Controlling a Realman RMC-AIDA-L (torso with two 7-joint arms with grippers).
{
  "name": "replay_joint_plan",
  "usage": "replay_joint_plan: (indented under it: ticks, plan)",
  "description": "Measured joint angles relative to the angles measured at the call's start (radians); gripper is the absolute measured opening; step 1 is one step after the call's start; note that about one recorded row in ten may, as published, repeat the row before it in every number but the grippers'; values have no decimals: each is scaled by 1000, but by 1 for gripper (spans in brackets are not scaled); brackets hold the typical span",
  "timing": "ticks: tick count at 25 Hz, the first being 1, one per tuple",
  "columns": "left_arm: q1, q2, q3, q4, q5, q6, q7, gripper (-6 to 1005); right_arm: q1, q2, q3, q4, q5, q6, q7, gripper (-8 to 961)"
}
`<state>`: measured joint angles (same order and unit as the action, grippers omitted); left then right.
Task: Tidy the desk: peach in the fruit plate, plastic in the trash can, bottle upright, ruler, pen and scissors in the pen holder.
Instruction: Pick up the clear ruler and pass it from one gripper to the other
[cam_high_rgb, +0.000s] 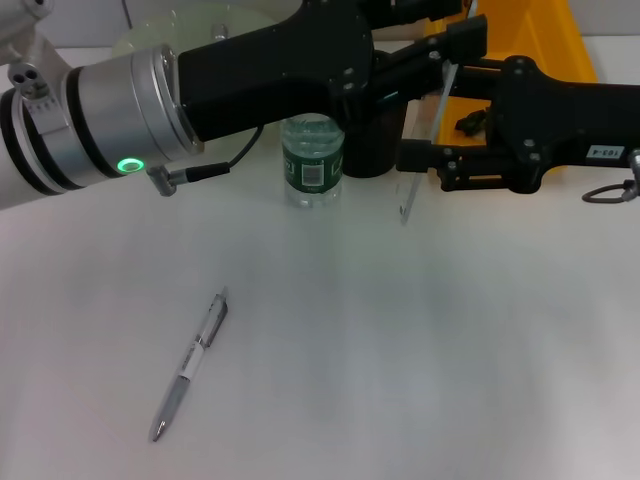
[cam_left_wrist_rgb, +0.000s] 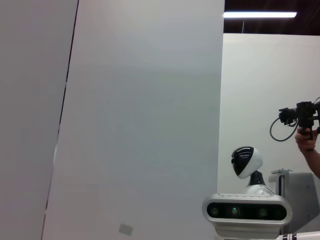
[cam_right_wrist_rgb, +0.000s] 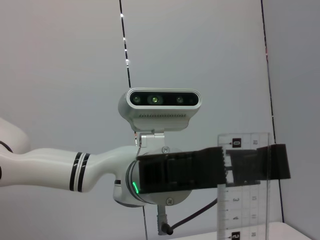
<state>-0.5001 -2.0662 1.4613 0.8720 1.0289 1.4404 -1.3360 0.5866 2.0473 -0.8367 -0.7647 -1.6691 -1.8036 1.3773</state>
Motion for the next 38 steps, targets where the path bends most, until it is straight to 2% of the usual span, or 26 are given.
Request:
replay_joint_plan:
  ticks: [26,31,38]
  plan:
    - [2,0,-1,1,2,0,1,387,-5,2,0,-1,6,1,-4,733]
    - [2,0,-2,1,2,0,1,387,-5,2,1,-1,8,1,-5,533]
    - [2,2,-3,1,2,0,2,387,-5,2,-4,-1,8,4,-16,508]
